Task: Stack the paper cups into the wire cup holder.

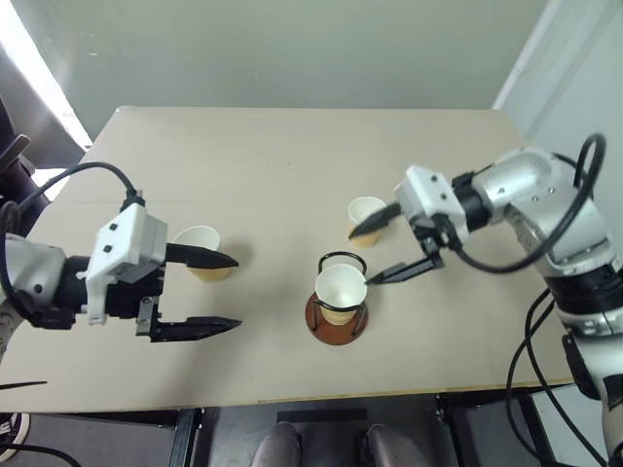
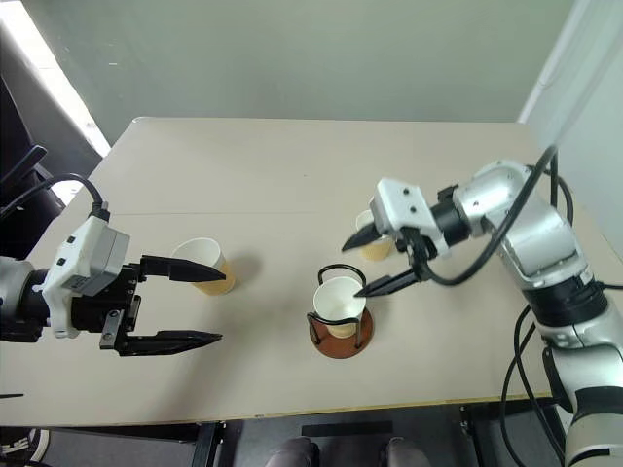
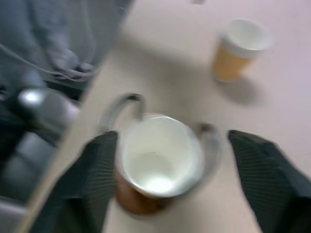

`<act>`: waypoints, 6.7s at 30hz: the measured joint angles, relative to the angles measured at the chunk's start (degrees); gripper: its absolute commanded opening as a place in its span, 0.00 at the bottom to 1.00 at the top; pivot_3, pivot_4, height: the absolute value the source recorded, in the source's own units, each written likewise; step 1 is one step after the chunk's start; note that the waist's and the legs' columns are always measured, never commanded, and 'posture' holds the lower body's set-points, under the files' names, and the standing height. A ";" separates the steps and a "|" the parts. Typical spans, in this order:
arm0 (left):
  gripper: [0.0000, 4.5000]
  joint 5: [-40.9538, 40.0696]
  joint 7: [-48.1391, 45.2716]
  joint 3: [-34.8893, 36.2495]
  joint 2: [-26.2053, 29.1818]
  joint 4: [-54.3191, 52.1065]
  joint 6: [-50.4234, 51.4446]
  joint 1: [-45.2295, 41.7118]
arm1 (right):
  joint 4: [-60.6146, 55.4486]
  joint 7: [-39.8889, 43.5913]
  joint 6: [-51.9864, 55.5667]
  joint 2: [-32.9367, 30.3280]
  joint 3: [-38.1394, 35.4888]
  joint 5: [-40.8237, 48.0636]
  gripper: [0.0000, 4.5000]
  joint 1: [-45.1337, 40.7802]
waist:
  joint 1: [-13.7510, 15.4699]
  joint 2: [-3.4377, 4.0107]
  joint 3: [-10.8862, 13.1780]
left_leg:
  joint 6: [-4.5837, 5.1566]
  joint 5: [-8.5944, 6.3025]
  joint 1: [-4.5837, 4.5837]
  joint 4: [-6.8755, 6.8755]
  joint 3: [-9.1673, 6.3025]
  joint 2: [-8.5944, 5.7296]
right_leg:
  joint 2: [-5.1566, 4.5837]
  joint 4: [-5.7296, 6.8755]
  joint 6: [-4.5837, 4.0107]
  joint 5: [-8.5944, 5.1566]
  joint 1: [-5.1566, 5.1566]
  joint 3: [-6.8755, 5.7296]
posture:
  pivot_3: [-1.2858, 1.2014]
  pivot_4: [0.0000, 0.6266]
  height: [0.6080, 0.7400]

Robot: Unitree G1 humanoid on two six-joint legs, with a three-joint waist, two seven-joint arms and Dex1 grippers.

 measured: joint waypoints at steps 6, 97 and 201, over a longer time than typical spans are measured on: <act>0.95 -0.05 0.75 0.24 0.01 -0.32 0.01 0.11 | 25.24 -5.29 -14.81 5.29 2.16 -12.72 0.80 -8.19 | -0.01 0.00 0.00 | -0.01 -0.06 -0.06 -0.03 0.02 0.04 | -0.02 0.54 -0.16 -0.08 -0.26 0.00 | 0.52 0.24 1.00; 0.95 9.23 3.10 -2.64 3.76 5.09 -4.24 -2.44 | -1.80 5.36 5.89 1.84 -1.97 6.42 1.00 1.43 | -0.54 0.01 0.02 | -0.54 -0.05 0.04 0.02 0.10 0.35 | 0.38 0.49 -0.47 -0.10 -0.29 0.13 | 0.52 0.24 1.00; 0.99 15.62 -13.70 -40.98 -9.58 34.34 -26.93 -46.81 | -15.21 -6.33 9.36 -21.83 -28.07 23.59 1.00 27.11 | -0.49 0.01 -0.07 | 0.49 -0.61 -0.27 1.00 0.38 -0.13 | 0.19 0.04 0.89 -0.09 -0.09 1.08 | 0.52 0.24 1.00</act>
